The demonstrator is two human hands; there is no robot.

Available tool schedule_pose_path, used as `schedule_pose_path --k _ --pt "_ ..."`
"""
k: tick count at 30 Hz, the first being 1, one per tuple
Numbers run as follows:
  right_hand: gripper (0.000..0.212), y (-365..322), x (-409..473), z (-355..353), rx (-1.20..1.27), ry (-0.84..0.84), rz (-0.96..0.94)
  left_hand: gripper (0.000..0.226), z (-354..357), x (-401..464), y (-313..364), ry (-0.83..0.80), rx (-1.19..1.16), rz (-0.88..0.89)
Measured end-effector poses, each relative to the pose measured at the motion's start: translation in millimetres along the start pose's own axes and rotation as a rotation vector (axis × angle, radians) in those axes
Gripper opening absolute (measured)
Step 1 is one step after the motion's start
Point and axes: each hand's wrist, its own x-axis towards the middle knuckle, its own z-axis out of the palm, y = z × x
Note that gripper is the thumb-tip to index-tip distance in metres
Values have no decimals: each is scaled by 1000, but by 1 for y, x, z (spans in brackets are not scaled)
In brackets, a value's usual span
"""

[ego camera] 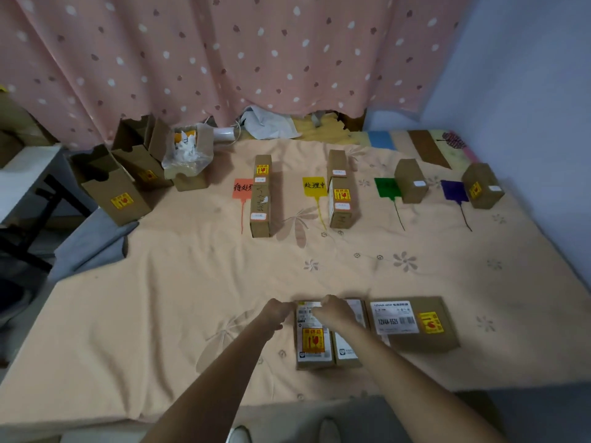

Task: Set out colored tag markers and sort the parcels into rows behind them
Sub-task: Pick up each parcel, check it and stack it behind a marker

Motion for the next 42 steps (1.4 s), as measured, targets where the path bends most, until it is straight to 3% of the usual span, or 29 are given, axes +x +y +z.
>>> schedule_pose_path --k 2,4,6,9,11,15,22,24,27,36,38,42 --pt "40 4 2 4 -22 -5 -16 38 9 -1 -9 25 -19 -26" --pt "24 6 2 7 -38 -2 -41 42 17 -3 -17 40 -42 -46" --pt "22 6 3 11 -48 21 -39 37 24 -5 -23 46 -57 -68" --pt "44 3 2 21 -85 62 -43 16 30 -10 -28 29 -69 -86" --pt "52 -1 0 25 -101 62 -43 17 30 -13 -32 18 -79 -91" --pt "40 -5 2 21 -57 -10 -37 26 20 -13 -39 -45 -69 -51" --pt "34 -4 -5 25 -86 31 -66 17 7 -10 -39 -24 -130 -68" --pt "23 -4 -9 26 -69 52 -88 12 3 -14 -38 -15 -198 -62" --pt "17 -9 -11 22 95 48 -136 16 -12 -20 -32 54 -325 6" --pt "80 -44 -21 -12 630 44 -201 39 -58 -48 35 -31 -388 264" --pt "77 -48 -22 -26 766 -7 -241 44 -63 -55 49 -86 -393 343" --pt "50 -45 -29 -54 864 -45 -339 63 -64 -66 67 -226 -331 430"
